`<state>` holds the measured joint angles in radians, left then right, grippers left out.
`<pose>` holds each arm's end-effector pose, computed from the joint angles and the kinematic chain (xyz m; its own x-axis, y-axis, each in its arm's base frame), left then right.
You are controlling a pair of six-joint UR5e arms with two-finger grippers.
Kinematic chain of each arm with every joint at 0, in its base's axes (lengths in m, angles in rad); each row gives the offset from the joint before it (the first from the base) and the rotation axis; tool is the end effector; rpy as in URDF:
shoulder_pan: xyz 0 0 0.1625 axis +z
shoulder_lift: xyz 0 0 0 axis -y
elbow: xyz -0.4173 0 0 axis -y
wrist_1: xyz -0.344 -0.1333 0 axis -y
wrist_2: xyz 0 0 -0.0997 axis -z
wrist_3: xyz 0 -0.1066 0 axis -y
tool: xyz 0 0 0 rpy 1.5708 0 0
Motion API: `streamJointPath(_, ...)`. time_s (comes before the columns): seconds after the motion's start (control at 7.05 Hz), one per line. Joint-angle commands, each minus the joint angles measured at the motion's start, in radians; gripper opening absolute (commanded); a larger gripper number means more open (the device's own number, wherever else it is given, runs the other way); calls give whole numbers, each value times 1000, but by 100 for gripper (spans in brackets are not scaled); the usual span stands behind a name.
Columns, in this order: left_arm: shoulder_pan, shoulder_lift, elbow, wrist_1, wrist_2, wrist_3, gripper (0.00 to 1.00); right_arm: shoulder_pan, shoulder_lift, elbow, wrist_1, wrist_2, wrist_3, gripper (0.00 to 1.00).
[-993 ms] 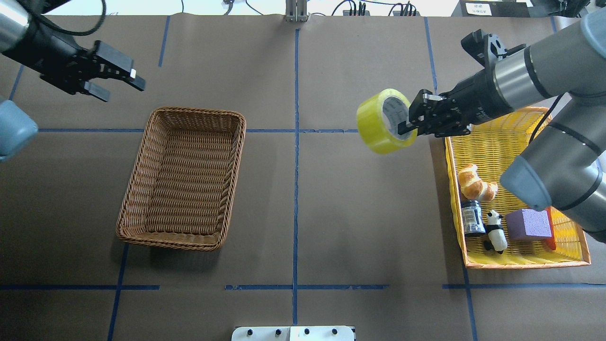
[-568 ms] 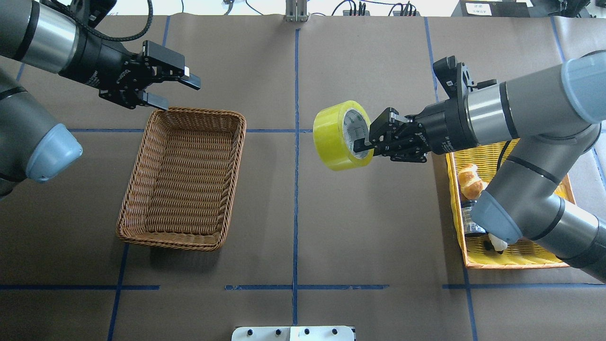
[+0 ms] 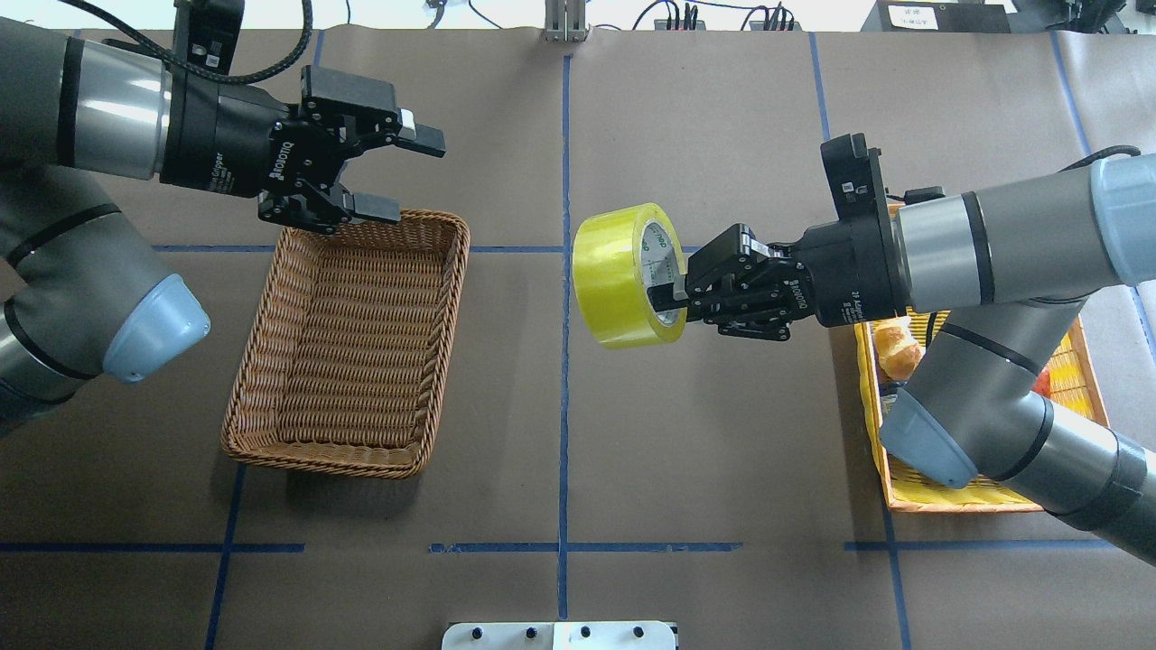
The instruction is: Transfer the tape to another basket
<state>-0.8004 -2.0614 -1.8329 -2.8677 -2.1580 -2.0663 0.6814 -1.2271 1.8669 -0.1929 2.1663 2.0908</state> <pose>0.2814 -0.3965 0.1660 -0.4035 -0.1526 -0.9022 0.0718 0.9777 -0.1974 -0.3056 -0.3425 0.2220 -0.3552 0.2416 0.9030 0.0552 0.9698 -0.2377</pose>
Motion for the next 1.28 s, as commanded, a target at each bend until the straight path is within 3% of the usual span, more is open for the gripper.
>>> streamJointPath(0.0,142,-3,0,-273,186,-118,98,-42,4,0,114,-75,148,0)
streamJointPath(0.28,188,-3,-11,-330,231,-118,98,-49,4,0,183,-114,222,0)
streamJointPath(0.71,234,-25,-11,-364,328,-118,98,-89,11,1,190,-115,236,0)
streamJointPath(1.14,250,-35,-8,-366,355,-118,98,-123,32,1,211,-118,236,0)
